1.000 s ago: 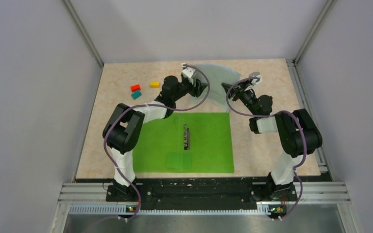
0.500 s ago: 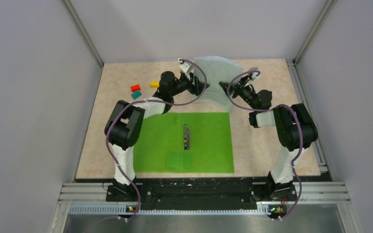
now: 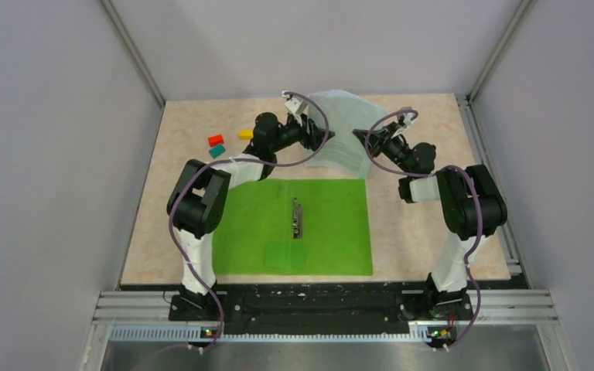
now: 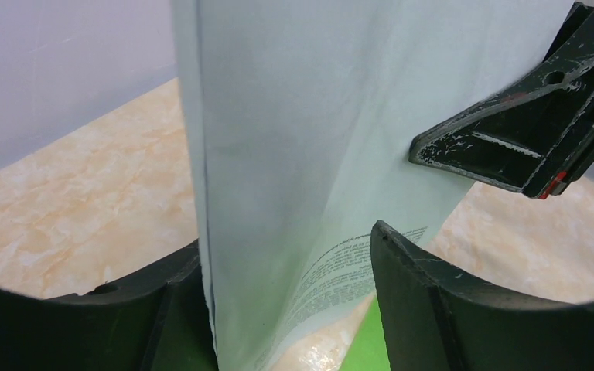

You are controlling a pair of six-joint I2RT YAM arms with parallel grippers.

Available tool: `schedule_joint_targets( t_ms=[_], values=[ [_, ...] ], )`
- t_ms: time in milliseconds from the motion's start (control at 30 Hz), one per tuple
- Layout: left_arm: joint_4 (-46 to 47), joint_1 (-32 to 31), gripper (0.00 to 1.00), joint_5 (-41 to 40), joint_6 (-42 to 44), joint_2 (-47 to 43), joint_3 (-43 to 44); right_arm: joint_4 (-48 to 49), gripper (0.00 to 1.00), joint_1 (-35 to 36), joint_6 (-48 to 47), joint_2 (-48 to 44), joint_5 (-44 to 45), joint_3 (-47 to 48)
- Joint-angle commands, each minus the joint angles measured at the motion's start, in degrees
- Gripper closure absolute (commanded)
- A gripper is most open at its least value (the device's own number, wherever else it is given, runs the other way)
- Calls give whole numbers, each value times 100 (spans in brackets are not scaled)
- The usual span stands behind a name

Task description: Put the files into the folder

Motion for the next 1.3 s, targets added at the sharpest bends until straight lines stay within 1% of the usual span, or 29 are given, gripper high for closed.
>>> schedule_joint_targets(
  t_ms=[0, 100, 133, 233, 333, 433, 500, 667, 700, 833, 900, 967, 1133, 1200, 1267],
  values=[
    [289, -1, 33, 91, 29, -148, 214, 200, 100, -5, 57, -303, -243, 279],
    [226, 56, 33, 145, 53, -549, 155, -554, 100, 44, -69, -918, -498, 596],
    [206, 85, 33, 215, 31, -690, 135, -1157, 100, 82, -150, -1170, -654, 788],
    [-6, 130, 33, 597, 72, -1216, 51, -2503, 100, 255, -505, -1912, -1131, 1301],
    [-281, 143, 33, 1029, 170, -1886, -114, -3785, 100, 477, -1089, -2750, -1325, 1642],
    [-404, 144, 33, 1342, 123, -2571, -333, -4967, 100, 617, -1486, -3328, -1528, 2011],
    [-470, 144, 33, 1511, 46, -3004, -440, -5372, 100, 655, -1540, -3650, -1674, 2171],
    [-504, 142, 33, 1805, -232, -3914, -636, -5870, 100, 721, -1521, -4292, -1855, 2333],
    [-501, 136, 34, 1866, -323, -4035, -625, -5985, 100, 735, -1519, -4354, -1884, 2392],
    [-618, 22, 42, 2088, -468, -4351, -598, -6166, 100, 770, -1417, -4552, -1836, 2479],
    [-933, -98, 51, 2072, -250, -4465, -604, -6079, 100, 790, -1289, -4641, -1823, 2438],
    [-1301, -214, 55, 2000, -55, -4550, -627, -6097, 100, 800, -1219, -4716, -1849, 2415],
    [-1337, -346, 71, 1893, -87, -4590, -702, -6312, 100, 806, -1210, -4823, -1955, 2399],
    [-1389, -341, 79, 1826, -109, -4623, -691, -6459, 100, 797, -1217, -4814, -2043, 2467],
    [-1556, -347, 92, 1728, -126, -4658, -631, -6598, 100, 800, -1231, -4822, -2116, 2530]
  ],
)
